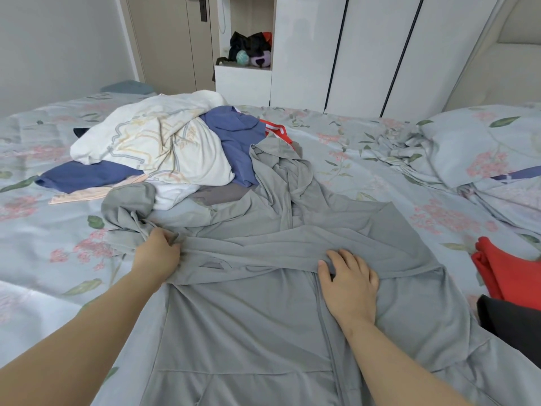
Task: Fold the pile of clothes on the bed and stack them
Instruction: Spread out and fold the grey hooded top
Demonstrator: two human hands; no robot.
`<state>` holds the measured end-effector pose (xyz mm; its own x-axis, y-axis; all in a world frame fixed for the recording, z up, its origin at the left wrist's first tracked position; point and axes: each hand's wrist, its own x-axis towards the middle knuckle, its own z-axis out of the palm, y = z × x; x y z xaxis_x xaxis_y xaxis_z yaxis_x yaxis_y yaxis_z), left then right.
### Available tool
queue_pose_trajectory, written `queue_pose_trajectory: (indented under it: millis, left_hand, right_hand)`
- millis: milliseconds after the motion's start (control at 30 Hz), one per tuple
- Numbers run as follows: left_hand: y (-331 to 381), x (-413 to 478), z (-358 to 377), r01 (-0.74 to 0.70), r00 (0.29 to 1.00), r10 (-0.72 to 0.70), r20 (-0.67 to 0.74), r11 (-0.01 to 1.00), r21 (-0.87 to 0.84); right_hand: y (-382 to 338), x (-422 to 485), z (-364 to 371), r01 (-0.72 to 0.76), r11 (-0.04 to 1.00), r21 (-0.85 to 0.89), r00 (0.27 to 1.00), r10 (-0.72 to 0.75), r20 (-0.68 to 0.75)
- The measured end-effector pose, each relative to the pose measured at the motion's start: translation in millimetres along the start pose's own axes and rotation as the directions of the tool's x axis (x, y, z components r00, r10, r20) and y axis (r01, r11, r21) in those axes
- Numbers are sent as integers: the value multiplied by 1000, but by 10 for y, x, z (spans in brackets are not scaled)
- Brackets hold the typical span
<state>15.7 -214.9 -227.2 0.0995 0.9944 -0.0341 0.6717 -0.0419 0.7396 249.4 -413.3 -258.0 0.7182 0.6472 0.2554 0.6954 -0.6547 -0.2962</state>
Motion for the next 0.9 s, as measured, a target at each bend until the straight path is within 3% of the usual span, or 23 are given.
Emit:
queue_pose_trajectory:
  millis: [100, 267, 367, 433, 467, 533, 600, 667, 700, 800, 900]
  left_hand:
    - [25, -15, -17, -46, 998, 36, -55, 982, -182]
    - [-83, -81, -97, -55, 998, 58, 15, 986, -159]
    - [-169, -157, -171, -60, 998, 52, -46, 982, -180]
    - [-241, -165, -204, -19, 992, -8, -130, 978, -208]
    - [-289, -142, -211, 9, 985, -49, -166, 973, -233]
    - [-362, -66, -233, 99, 969, -163, -183, 943, -317]
    - [-373, 32, -254, 209, 944, -291, -153, 890, -404]
    - [-348, 136, -278, 273, 913, -384, -137, 826, -492]
    - [-330, 194, -296, 277, 900, -410, -149, 800, -532]
    - [-211, 384, -342, 339, 857, -491, -160, 768, -543]
    - [-95, 532, -309, 444, 871, -489, -48, 826, -346]
  right_hand:
    - [-5, 31, 4, -18, 998, -63, 999, 21, 45]
    - [-58, 151, -25, -122, 984, -128, 949, 153, 276]
    - [-150, 205, -107, -186, 972, -147, 924, 223, 312]
    - [-336, 165, -120, -129, 986, -106, 968, 148, 201]
    - [-480, 119, -109, -24, 998, -49, 995, 29, 91]
    - [-840, 5, -92, 248, 966, 70, 968, -245, -56]
    - [-1119, -97, -13, 376, 920, 110, 916, -387, 108]
    - [-1216, -119, 131, 324, 941, 97, 864, -336, 375]
    - [-1218, -86, 179, 301, 951, 67, 858, -300, 416]
    - [-1226, -20, 249, 256, 966, 41, 887, -252, 386]
    - [-1247, -32, 278, 263, 965, -16, 902, -240, 359]
